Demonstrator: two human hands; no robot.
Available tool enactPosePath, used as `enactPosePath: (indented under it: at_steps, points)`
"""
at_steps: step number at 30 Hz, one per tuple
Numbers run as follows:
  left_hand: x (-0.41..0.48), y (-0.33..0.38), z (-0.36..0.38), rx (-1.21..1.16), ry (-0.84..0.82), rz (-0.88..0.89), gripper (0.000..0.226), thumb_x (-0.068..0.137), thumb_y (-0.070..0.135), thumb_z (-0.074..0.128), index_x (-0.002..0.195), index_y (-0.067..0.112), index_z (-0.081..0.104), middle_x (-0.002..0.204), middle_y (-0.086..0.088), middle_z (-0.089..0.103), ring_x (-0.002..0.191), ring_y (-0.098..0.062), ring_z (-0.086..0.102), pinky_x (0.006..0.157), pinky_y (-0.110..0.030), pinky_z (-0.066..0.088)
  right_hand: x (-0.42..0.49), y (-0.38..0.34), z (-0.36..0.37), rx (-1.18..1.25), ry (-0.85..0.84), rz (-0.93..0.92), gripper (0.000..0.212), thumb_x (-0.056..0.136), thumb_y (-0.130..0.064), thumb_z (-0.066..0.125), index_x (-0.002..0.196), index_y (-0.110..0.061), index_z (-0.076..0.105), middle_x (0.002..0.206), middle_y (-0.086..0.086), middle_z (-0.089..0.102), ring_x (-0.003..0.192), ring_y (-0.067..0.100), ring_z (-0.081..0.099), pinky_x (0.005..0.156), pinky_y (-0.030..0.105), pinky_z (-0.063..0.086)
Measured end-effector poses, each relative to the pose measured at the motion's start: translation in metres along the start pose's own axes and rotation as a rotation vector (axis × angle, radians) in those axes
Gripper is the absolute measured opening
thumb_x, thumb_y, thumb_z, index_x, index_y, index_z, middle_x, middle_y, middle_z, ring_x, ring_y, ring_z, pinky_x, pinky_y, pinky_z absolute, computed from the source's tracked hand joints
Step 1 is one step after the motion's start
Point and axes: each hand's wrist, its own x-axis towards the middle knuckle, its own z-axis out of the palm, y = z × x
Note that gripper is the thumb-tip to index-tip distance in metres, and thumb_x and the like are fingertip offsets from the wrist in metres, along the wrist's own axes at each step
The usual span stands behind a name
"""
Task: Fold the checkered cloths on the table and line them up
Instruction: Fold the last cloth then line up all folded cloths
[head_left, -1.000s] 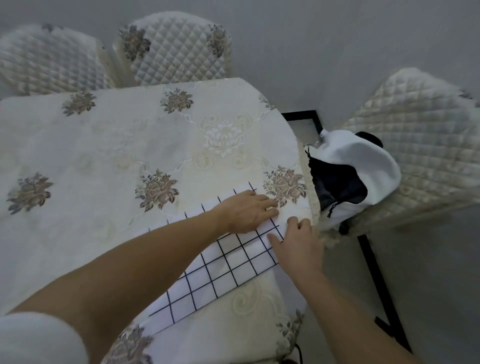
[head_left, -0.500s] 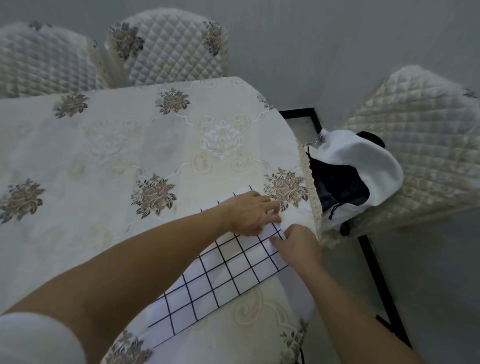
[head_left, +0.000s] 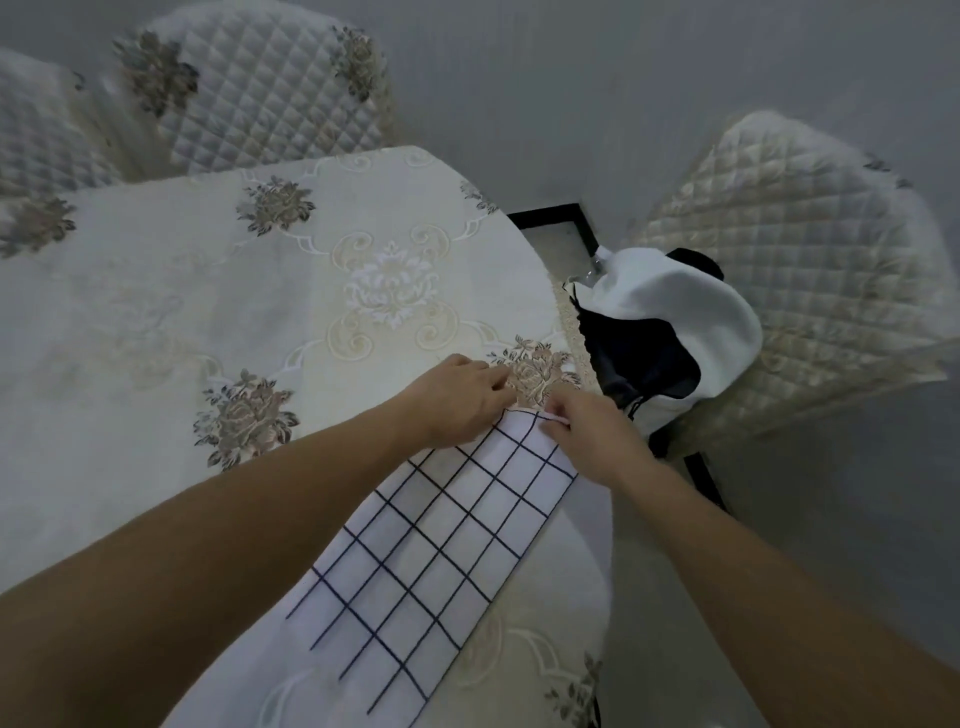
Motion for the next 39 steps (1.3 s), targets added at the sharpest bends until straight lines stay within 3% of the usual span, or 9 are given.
enactPosePath:
  at_steps: [4,8,13,15,18,20,23,25,39]
  points:
    - [0.003,-0.011,0.000,0.031,-0.032,-0.035,0.021,0.099,0.016,0.047,0.118,0.013,0.054,0.107,-0.007,0.056,0.091,-0.029,0.059,0.064,-0.035,0.035,0.011,-0.002,-0.007,0.005,0.046,0.012,0.014,0.098,-0.034,0.056,0.093,-0.027,0.047,0.091,0.001,0.061,0.085,0.025,0.057,0.074,0.041,0.052]
    - [0.002,-0.021,-0.004,0.036,-0.056,-0.092,0.023,0.097,0.011,0.049,0.119,0.012,0.053,0.101,-0.007,0.060,0.089,-0.029,0.060,0.060,-0.038,0.044,0.015,-0.009,-0.012,0.007,0.062,0.028,0.011,0.099,-0.034,0.056,0.099,-0.026,0.050,0.098,0.005,0.063,0.089,0.029,0.059,0.072,0.039,0.051]
    - [-0.002,-0.024,-0.012,0.027,-0.071,-0.188,0.022,0.096,0.010,0.047,0.117,0.012,0.048,0.091,-0.007,0.059,0.072,-0.025,0.043,0.056,-0.035,0.035,0.013,-0.011,-0.024,0.025,0.010,0.056,0.040,0.090,-0.033,0.068,0.127,-0.022,0.057,0.117,0.004,0.061,0.104,0.026,0.060,0.083,0.037,0.053]
    - [-0.007,-0.025,-0.012,0.034,0.009,-0.192,0.023,0.093,0.012,0.051,0.116,0.011,0.050,0.093,-0.007,0.062,0.073,-0.026,0.047,0.061,-0.036,0.039,0.012,-0.012,-0.025,-0.014,0.018,0.031,0.035,0.091,-0.027,0.067,0.124,-0.018,0.061,0.117,0.006,0.064,0.105,0.028,0.062,0.086,0.040,0.054]
    - [-0.020,-0.014,-0.014,0.064,0.239,-0.180,0.037,0.090,0.021,0.056,0.125,0.011,0.054,0.126,-0.014,0.059,0.109,-0.032,0.056,0.093,-0.046,0.044,0.012,-0.014,-0.027,-0.015,0.068,0.027,0.027,0.093,-0.025,0.063,0.118,-0.018,0.066,0.113,0.007,0.068,0.105,0.029,0.062,0.087,0.041,0.054]
    - [-0.033,0.007,-0.015,0.070,0.294,0.011,0.037,0.089,0.022,0.055,0.124,0.011,0.056,0.134,-0.016,0.054,0.117,-0.032,0.053,0.104,-0.049,0.039,0.011,-0.017,-0.028,-0.020,0.092,0.024,0.024,0.094,-0.027,0.062,0.116,-0.020,0.067,0.111,0.005,0.068,0.106,0.028,0.061,0.086,0.040,0.053]
    - [-0.058,0.043,-0.008,0.018,0.214,0.350,0.034,0.089,0.025,0.054,0.120,0.014,0.059,0.126,-0.012,0.058,0.107,-0.026,0.057,0.100,-0.046,0.044,0.011,-0.020,-0.031,-0.042,0.114,0.001,0.022,0.095,-0.026,0.061,0.114,-0.018,0.068,0.112,0.007,0.068,0.106,0.029,0.061,0.084,0.039,0.053]
    - [-0.071,0.060,0.000,0.020,0.129,0.416,0.038,0.093,0.029,0.049,0.126,0.014,0.057,0.128,-0.010,0.058,0.107,-0.026,0.058,0.094,-0.043,0.048,0.012,-0.022,-0.033,-0.042,0.117,-0.003,0.021,0.095,-0.026,0.060,0.113,-0.017,0.068,0.110,0.008,0.068,0.104,0.030,0.061,0.083,0.040,0.053]
    - [-0.088,0.093,0.023,-0.049,0.027,0.210,0.046,0.099,0.044,0.046,0.139,0.020,0.043,0.138,-0.009,0.048,0.120,-0.030,0.049,0.092,-0.048,0.050,0.015,-0.028,-0.022,0.093,0.143,-0.021,0.018,0.095,-0.030,0.061,0.100,-0.015,0.070,0.099,0.002,0.070,0.102,0.023,0.063,0.085,0.039,0.054]
